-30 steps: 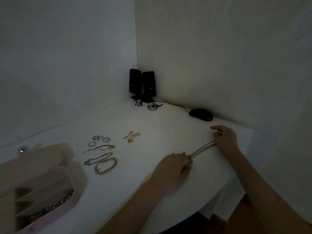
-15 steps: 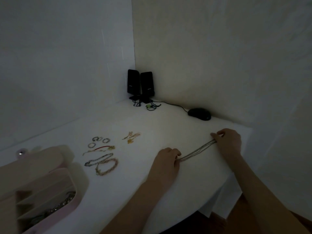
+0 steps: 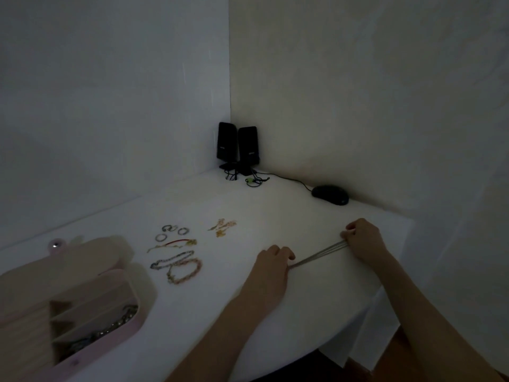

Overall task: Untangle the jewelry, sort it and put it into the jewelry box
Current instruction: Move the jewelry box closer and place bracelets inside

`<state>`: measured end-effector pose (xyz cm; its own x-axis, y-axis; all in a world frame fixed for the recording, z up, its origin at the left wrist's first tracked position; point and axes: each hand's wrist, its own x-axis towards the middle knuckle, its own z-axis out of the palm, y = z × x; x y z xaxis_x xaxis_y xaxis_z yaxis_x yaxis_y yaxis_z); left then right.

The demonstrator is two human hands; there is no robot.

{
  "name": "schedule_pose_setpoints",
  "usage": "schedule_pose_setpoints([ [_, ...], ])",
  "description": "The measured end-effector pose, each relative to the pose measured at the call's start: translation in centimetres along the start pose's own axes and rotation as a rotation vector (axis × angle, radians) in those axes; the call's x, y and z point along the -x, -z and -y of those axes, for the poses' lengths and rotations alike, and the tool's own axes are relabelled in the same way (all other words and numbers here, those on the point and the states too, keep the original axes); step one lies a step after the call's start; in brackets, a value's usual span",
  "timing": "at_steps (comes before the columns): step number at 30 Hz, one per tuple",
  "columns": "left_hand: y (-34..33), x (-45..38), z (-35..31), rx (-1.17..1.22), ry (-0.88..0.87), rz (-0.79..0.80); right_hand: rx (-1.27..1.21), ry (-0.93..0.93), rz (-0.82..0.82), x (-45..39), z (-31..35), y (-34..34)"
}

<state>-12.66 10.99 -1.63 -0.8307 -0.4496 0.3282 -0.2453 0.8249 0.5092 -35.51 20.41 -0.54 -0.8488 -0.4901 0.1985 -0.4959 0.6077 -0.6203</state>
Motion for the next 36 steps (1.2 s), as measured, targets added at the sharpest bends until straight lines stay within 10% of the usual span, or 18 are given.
schedule_pose_setpoints([
  [12, 3.9, 3.1, 1.8, 0.138, 0.178, -0.086, -0.447, 0.357, 0.342, 6.0, 11.8, -0.1],
  [16, 6.6, 2.7, 2.0, 0.524, 0.289, -0.224, -0.590, 0.482, 0.494, 8.4, 16.8, -0.2],
  [36, 15.7, 12.6, 5.0, 0.860, 0.508, -0.338, -0.872, 0.398, 0.256, 9.6, 24.9, -5.4],
])
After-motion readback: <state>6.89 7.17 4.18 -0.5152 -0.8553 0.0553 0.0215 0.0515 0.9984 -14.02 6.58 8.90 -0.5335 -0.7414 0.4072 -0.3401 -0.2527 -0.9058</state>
